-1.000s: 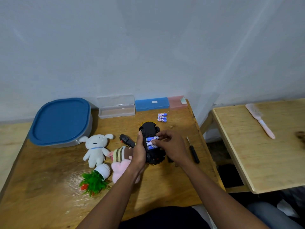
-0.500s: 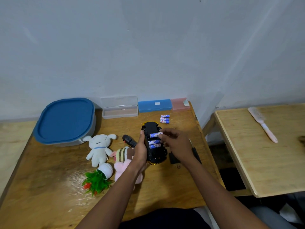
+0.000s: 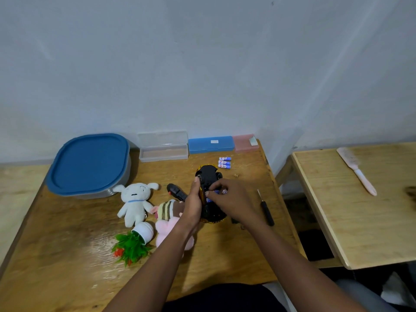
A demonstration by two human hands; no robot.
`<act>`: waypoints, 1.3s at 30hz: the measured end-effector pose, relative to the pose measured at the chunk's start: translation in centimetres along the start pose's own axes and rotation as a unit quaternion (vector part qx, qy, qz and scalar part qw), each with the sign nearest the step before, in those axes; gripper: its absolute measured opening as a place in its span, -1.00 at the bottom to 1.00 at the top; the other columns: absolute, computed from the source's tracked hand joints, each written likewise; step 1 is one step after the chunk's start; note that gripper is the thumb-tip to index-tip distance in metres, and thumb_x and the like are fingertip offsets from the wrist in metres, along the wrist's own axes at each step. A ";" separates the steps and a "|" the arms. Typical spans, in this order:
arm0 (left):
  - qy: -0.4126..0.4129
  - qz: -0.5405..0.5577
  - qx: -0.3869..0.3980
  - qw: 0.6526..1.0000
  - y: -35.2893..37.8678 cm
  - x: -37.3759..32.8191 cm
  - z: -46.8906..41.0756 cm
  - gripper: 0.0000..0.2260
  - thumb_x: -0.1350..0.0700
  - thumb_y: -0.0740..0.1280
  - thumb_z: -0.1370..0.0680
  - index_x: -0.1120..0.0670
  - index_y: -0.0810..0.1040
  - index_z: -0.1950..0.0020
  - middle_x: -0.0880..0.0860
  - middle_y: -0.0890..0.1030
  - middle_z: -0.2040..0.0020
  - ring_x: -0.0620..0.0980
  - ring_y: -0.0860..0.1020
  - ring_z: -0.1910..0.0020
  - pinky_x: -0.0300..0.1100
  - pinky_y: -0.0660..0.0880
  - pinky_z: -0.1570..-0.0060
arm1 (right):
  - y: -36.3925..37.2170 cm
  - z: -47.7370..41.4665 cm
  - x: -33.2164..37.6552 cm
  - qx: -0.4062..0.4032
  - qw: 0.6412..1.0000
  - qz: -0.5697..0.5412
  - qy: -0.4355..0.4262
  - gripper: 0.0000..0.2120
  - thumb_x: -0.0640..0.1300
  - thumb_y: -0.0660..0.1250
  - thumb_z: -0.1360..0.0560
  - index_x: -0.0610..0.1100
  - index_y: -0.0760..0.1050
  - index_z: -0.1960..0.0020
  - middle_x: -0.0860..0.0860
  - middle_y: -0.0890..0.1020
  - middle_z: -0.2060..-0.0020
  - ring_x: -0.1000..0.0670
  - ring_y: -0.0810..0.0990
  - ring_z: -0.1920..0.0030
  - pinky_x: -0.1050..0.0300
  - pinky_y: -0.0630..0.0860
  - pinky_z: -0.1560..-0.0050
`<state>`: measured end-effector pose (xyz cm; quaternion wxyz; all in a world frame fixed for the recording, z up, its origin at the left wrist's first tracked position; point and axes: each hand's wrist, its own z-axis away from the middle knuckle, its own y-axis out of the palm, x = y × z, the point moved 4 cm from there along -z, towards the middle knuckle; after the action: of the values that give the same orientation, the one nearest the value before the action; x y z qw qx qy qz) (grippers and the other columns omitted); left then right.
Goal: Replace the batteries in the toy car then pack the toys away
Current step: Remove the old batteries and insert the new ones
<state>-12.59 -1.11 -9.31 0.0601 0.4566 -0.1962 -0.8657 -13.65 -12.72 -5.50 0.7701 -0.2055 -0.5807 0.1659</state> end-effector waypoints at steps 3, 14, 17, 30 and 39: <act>-0.002 -0.003 0.000 1.000 0.0 -0.2 0.1 -0.48 -0.19 0.00 -0.69 0.11 0.50 -0.41 0.17 0.65 -0.24 0.10 0.63 -0.22 0.00 0.55 -0.24 | -0.1 0.1 0.0 -0.026 1.000 0.013 -0.013 -0.83 0.06 0.48 -0.42 0.04 0.66 0.03 0.15 0.62 0.14 0.16 0.59 0.12 0.21 0.55 0.17; -0.002 -0.014 0.003 1.000 0.0 -0.2 0.3 -0.51 -0.17 0.03 -0.70 0.11 0.54 -0.38 0.18 0.67 -0.20 0.07 0.65 -0.18 -0.09 0.60 -0.11 | 0.0 0.6 1.9 -0.050 0.992 0.098 -0.068 -0.87 0.10 0.38 -0.30 0.05 0.60 0.24 0.14 0.62 0.31 0.13 0.58 0.24 0.08 0.62 0.21; -0.008 -0.006 0.009 1.000 -0.1 -0.2 0.3 -0.51 -0.16 0.02 -0.70 0.09 0.53 -0.38 0.18 0.67 -0.20 0.05 0.66 -0.15 -0.16 0.62 0.01 | -0.2 0.8 1.7 -0.060 0.991 0.065 -0.096 -0.91 0.04 0.40 -0.31 0.05 0.64 0.24 0.15 0.62 0.33 0.13 0.58 0.25 0.04 0.61 0.22; -0.028 0.042 0.029 0.998 -0.5 -0.4 0.3 -0.50 -0.20 -0.02 -0.69 0.05 0.58 -0.27 0.19 0.70 -0.14 0.13 0.67 -0.15 -0.01 0.60 -0.05 | -0.6 0.4 0.4 -0.005 0.991 0.032 -0.133 -0.84 -0.04 0.46 -0.48 0.05 0.63 -0.06 0.13 0.56 0.04 0.18 0.54 0.01 0.25 0.53 0.03; -0.004 0.097 0.071 0.993 -0.7 -0.6 0.6 -0.48 -0.21 0.09 -0.66 0.14 0.63 -0.27 0.24 0.64 -0.05 0.16 0.63 0.04 0.02 0.57 -0.05 | -1.3 0.7 0.2 -0.048 0.958 -0.269 0.086 -0.86 -0.20 0.26 -0.59 -0.24 0.56 -0.03 -0.03 0.60 0.32 0.16 0.50 0.45 0.33 0.37 0.48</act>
<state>-12.69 -0.14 -8.84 0.1101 0.4353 -0.3008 -0.8414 -14.19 -13.63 -4.51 0.8224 -0.0918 -0.5535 -0.0940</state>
